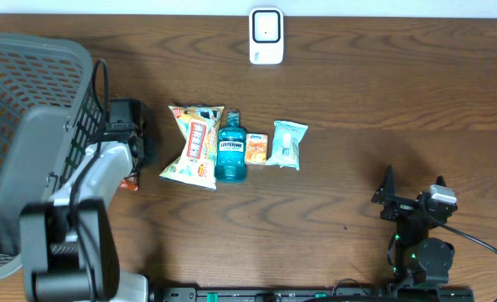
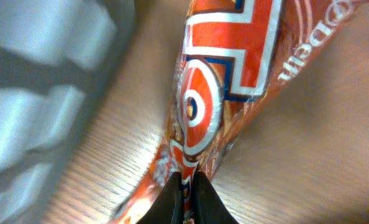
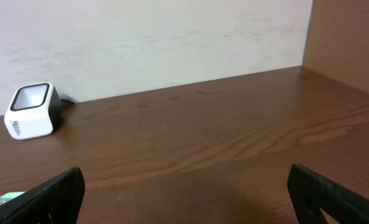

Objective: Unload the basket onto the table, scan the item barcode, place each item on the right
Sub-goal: 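Grasp the brown Top chocolate bar with the left gripper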

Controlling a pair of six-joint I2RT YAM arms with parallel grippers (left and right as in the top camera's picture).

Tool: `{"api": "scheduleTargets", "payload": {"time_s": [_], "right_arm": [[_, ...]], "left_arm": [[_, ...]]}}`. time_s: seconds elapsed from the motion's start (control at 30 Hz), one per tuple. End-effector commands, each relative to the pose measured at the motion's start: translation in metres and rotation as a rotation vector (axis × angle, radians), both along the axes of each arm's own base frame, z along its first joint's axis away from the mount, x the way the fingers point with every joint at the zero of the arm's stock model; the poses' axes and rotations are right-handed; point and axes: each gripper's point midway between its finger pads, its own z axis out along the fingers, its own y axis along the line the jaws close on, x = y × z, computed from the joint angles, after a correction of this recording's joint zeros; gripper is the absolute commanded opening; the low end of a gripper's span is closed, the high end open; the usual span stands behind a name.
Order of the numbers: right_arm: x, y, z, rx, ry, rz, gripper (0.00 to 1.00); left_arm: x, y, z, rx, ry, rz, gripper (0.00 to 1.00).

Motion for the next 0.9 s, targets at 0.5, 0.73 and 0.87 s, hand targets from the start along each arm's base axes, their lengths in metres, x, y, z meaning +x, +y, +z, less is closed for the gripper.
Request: {"api": "scheduleTargets", "payload": {"time_s": [0.5,0.73,0.87], "right_arm": [[0.0,0.002,0.0,-0.013,0.002,0.011,0.99],[0.0,0.002,0.0,-0.013,0.002,0.011,0.99],[0.0,0.002,0.0,-0.013,0.002,0.011,0.99]], "left_arm": [[0.033,-0.037,0.105,-0.177,-0.33,-0.093,0.07],[0.041,-0.097,0.115,-0.256,-0.375,-0.26,0.07],[0.047,-0.136,0.125,-0.242,-0.427,-0.359,0.07]]}}
